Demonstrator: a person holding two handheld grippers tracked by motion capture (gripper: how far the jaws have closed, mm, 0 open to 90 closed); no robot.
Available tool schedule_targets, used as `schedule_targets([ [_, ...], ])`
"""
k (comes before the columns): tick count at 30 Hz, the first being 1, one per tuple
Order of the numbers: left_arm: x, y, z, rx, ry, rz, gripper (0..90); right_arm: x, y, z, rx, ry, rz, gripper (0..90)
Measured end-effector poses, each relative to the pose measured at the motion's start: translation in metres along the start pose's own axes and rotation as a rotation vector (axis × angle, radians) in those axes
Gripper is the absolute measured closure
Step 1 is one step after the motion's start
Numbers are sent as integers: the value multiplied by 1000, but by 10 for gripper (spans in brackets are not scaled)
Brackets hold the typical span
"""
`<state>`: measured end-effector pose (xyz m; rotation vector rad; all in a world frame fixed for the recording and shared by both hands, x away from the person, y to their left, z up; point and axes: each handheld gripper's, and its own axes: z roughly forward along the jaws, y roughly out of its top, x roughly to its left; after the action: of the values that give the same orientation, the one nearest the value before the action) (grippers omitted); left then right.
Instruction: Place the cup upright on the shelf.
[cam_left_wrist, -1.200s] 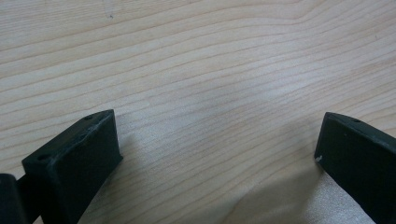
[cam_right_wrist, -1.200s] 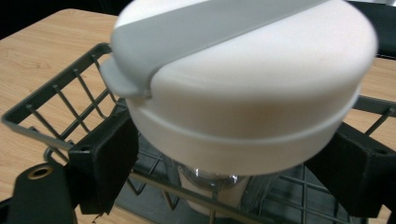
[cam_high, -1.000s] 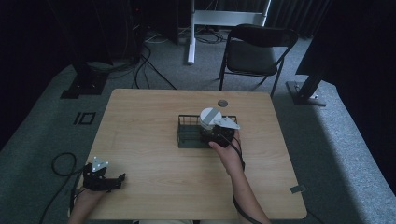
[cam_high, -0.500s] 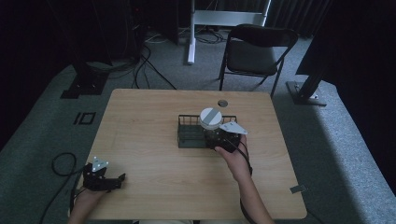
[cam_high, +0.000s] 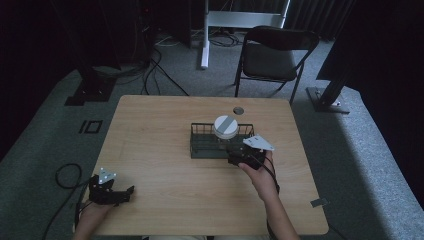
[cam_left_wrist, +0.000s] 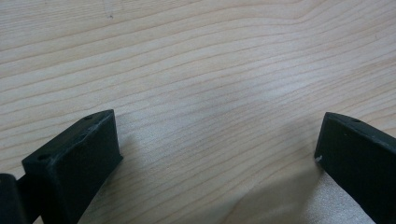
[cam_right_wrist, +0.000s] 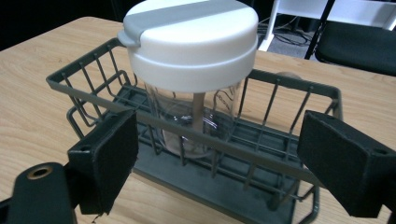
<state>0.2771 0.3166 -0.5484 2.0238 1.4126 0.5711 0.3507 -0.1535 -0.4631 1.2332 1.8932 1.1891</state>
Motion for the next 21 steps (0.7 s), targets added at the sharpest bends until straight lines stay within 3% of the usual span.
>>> schedule_targets([
  [6, 0, 0, 0, 0, 0, 0, 2, -7, -7, -9, -14, 6, -10, 123],
  [7, 0, 0, 0, 0, 0, 0, 1, -9, -9, -12, -35, 16, 23, 115],
  [8, 0, 0, 0, 0, 0, 0, 2, -9, -9, -12, -35, 16, 23, 115],
  [11, 0, 0, 0, 0, 0, 0, 2, -15, -15, -16, -35, -1, -13, 115],
  [21, 0, 0, 0, 0, 0, 0, 1, -31, -29, -26, -25, -23, -18, 115],
])
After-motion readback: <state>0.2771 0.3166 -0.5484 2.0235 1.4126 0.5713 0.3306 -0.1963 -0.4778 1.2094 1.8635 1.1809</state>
